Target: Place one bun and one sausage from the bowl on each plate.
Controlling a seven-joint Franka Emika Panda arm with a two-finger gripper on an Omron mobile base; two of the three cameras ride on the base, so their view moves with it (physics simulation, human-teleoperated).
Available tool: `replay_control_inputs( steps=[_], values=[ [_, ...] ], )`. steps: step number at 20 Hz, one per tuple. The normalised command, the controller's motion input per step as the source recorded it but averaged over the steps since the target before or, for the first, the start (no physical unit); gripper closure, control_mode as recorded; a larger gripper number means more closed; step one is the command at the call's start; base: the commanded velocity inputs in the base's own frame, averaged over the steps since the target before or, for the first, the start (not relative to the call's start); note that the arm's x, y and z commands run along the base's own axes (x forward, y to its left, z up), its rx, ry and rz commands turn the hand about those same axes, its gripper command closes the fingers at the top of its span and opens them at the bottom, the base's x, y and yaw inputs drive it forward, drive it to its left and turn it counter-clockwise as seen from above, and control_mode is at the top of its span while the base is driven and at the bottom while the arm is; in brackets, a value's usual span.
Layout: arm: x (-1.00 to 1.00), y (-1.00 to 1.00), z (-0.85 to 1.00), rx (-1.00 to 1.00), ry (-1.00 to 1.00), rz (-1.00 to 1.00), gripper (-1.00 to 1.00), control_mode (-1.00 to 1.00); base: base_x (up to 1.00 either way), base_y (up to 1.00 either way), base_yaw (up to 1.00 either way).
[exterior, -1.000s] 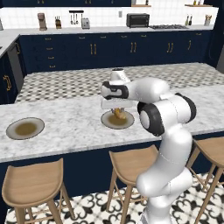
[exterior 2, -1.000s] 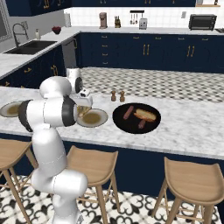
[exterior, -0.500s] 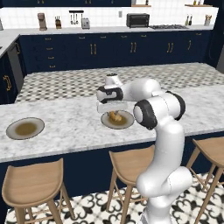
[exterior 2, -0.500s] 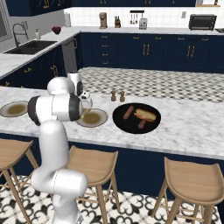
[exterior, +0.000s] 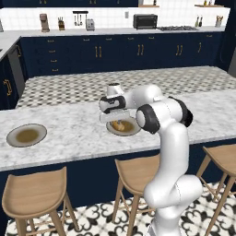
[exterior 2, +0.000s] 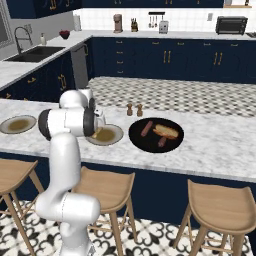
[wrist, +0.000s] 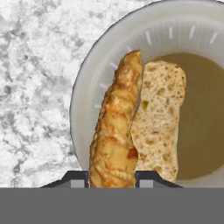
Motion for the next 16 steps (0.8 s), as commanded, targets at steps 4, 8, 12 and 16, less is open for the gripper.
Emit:
replay_control_inputs(
  steps=[4,8,12,16],
  values=[
    [0.13,-0.03,-0.25,0.0,-0.02,0.0,1.0,-1.0,0.0,0.0,0.0],
    [0.0,0.0,-0.06,0.0,-0.04,0.0,1.0,-1.0,0.0,0.0,0.0],
    [0.0,0.0,0.0,0.0,0.0,0.0,-1.0,-1.0,0.0,0.0,0.0],
    [0.0,0.0,0.0,0.0,0.0,0.0,-1.0,-1.0,0.0,0.0,0.0]
  ],
)
